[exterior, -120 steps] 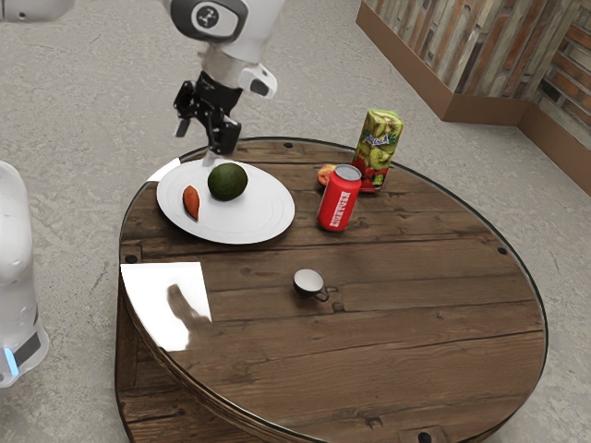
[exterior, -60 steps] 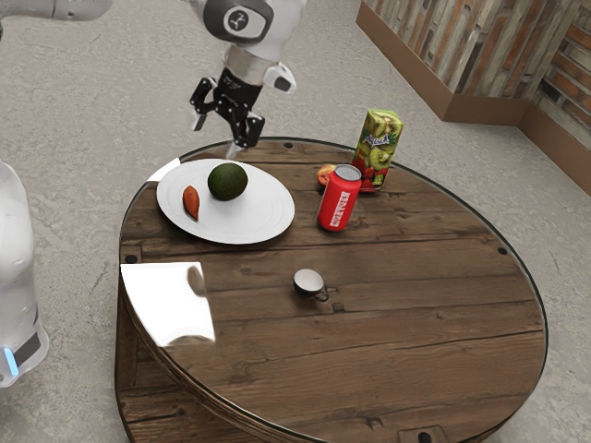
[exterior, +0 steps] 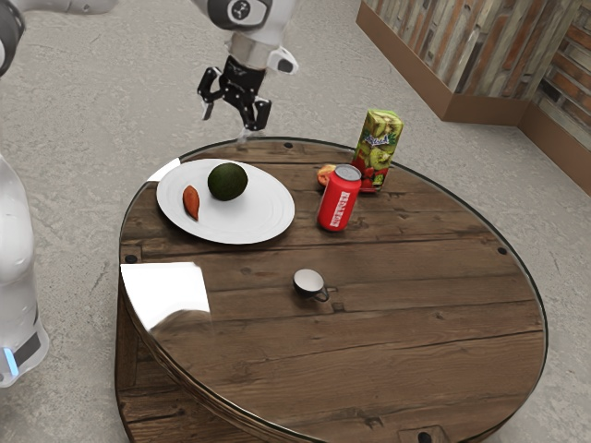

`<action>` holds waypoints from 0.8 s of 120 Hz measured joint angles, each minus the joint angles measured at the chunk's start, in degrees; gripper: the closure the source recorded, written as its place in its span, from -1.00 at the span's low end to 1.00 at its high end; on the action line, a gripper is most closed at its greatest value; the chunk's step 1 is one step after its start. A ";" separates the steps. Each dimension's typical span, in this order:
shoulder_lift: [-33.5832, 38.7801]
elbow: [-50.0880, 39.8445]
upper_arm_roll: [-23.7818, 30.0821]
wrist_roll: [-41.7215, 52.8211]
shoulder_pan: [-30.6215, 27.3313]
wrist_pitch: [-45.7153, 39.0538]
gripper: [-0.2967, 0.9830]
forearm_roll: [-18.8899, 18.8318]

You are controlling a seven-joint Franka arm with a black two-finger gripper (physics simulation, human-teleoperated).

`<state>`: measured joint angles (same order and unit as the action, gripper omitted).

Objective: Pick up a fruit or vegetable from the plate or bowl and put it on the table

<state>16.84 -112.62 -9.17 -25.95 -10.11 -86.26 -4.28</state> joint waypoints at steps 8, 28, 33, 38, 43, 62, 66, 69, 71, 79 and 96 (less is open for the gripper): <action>0.34 -0.56 -1.07 0.12 0.04 -0.37 -0.54 -0.10; 7.23 -7.19 -1.06 0.21 0.39 -1.26 -0.54 -0.45; 8.73 -8.56 -0.95 0.21 0.33 -1.61 -0.54 -0.54; 9.99 -9.35 -0.90 0.21 0.23 -1.90 -0.54 -0.81; 10.84 -9.80 -0.88 0.21 0.19 -2.14 -0.54 -1.04; 11.58 -9.79 -2.63 0.36 0.09 -2.78 -0.54 -2.66; 10.74 -9.50 -2.84 0.41 0.23 -2.91 -0.54 -2.76; 10.08 -9.26 -2.85 0.44 0.87 -3.09 -0.54 -2.76; 9.76 -9.21 -2.81 0.44 1.53 -3.20 -0.54 -2.71; 9.12 -9.05 -2.57 0.37 3.87 -3.57 -0.54 -2.33; 8.24 -8.84 -2.32 0.21 5.36 -4.26 -0.54 -1.50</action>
<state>25.08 -121.46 -11.48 -25.74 -4.74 -90.52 -5.78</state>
